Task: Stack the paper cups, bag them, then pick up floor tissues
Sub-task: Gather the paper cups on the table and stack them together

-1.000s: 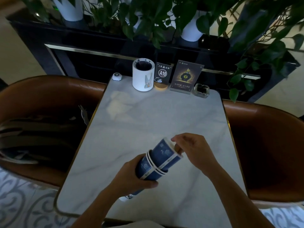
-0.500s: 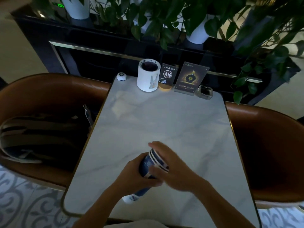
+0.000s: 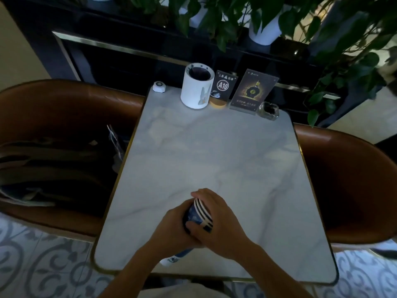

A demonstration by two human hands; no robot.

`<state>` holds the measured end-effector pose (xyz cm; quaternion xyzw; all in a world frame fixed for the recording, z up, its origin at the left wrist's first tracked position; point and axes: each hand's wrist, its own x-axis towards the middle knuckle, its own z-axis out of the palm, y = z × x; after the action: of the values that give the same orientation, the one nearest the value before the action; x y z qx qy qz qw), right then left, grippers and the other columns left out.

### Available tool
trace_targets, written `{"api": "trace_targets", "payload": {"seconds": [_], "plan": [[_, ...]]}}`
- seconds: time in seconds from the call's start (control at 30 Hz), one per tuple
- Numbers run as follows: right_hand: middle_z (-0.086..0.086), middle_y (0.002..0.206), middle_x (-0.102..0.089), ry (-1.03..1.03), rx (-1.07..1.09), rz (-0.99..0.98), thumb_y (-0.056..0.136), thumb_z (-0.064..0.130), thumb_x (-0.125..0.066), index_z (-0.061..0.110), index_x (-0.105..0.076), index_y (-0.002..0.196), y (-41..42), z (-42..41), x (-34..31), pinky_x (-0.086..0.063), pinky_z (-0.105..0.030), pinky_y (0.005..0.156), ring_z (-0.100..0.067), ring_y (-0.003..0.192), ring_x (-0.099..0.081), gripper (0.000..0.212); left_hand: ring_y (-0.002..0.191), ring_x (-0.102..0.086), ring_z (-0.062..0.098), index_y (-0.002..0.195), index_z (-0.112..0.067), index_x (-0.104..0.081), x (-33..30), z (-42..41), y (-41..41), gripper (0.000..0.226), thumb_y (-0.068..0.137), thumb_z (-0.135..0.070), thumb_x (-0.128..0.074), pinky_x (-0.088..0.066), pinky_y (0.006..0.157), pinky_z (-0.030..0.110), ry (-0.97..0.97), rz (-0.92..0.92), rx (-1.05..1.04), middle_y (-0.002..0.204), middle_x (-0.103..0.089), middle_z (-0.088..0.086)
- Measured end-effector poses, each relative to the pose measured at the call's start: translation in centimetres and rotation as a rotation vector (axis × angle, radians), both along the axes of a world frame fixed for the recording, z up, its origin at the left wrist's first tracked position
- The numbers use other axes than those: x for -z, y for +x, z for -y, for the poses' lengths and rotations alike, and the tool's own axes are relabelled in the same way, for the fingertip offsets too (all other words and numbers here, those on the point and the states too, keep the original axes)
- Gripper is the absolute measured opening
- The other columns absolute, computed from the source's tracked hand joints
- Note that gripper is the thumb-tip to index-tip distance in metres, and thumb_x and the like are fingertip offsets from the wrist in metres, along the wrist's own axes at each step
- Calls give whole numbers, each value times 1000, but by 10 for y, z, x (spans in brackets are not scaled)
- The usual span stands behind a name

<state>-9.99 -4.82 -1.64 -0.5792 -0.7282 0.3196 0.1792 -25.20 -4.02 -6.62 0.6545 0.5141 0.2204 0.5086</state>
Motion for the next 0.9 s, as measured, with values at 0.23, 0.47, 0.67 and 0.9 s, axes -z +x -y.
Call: {"api": "trace_targets", "payload": {"seconds": [0.23,0.47,0.67,0.9], "plan": [[18,139,-42,-36,51,6,77,53,-62,41,-36,133,-21,18,5,-38,-34,108,2,129,-36,62,94,-57,-22,119,-46,-47,7,14,-19,83,51,-39,-93,-45,80,1,-41,47,34,99,-60,-35],[12,139,-45,-92,181,-94,82,42,-67,40,-36,134,-7,25,4,-39,-30,108,1,128,-41,61,97,-65,-8,118,-52,-48,7,17,-26,74,56,-52,-88,-54,83,16,-121,100,83,108,-67,-29],[11,123,-55,-99,385,-135,83,36,-68,31,-40,135,35,31,-5,-42,-4,88,6,110,-53,59,87,-69,10,116,-29,-58,26,19,-32,59,66,-24,-89,-58,63,20,-225,107,-24,101,-68,-4],[10,128,-53,-93,616,-111,86,41,-61,28,-39,138,96,66,-1,-39,2,79,5,106,-52,57,82,-71,4,117,-14,-60,23,33,17,40,82,0,-71,-55,59,17,-462,260,-58,107,-69,4]]}}
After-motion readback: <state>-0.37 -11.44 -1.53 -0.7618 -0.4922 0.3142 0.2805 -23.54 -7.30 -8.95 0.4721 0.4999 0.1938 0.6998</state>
